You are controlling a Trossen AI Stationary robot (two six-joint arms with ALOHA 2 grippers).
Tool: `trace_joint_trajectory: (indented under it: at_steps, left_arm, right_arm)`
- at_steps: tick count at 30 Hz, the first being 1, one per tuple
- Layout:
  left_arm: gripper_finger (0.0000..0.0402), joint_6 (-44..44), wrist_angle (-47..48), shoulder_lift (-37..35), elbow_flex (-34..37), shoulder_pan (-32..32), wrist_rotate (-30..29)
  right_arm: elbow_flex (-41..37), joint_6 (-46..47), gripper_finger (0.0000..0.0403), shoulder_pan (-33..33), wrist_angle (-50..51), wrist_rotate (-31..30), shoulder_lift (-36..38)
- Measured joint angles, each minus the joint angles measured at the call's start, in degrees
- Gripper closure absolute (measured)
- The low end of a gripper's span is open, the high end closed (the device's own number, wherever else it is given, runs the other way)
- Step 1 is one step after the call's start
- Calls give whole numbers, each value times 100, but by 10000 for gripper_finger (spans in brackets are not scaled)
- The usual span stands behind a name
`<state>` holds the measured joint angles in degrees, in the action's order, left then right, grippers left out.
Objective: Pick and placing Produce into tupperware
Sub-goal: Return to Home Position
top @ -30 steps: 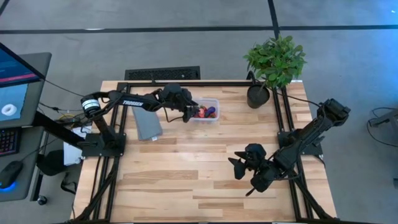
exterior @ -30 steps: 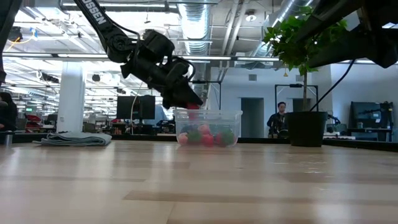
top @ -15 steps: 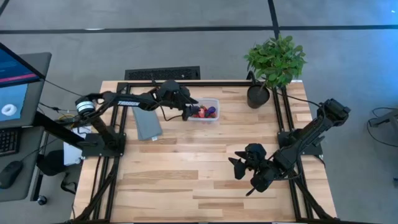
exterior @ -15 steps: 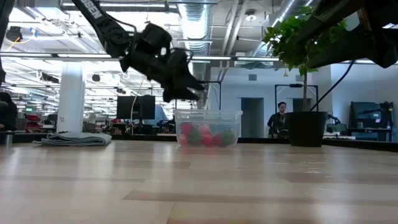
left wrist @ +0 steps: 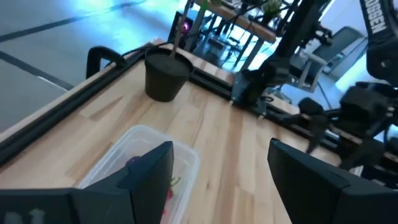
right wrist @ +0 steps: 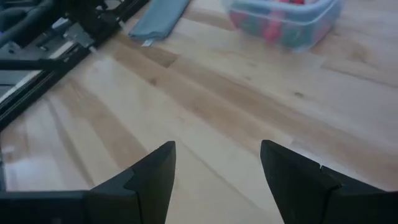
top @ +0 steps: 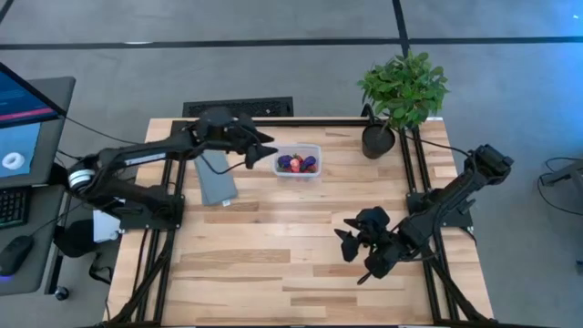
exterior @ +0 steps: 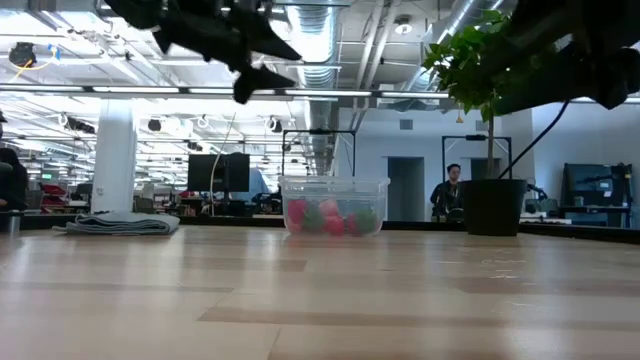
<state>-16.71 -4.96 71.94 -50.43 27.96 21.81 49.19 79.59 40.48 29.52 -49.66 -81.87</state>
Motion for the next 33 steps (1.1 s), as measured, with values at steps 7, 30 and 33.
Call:
trace_joint_trajectory:
  at_steps: [7, 30, 33]
  left_arm:
    - [152, -134, 1613, -788, 0, 9, -425]
    - [152, 1825, 2128, -3910, 152, -1690, -2556]
    - [152, 1865, 1389, -4227, 758, -1807, -2393]
  right_arm:
    - [0, -750, 143, -351, 81, -9, 2]
    - [5, -5745, 143, -2287, -3943, 1138, 260]
    - [3, -6277, 143, -2733, -4235, 1844, 526]
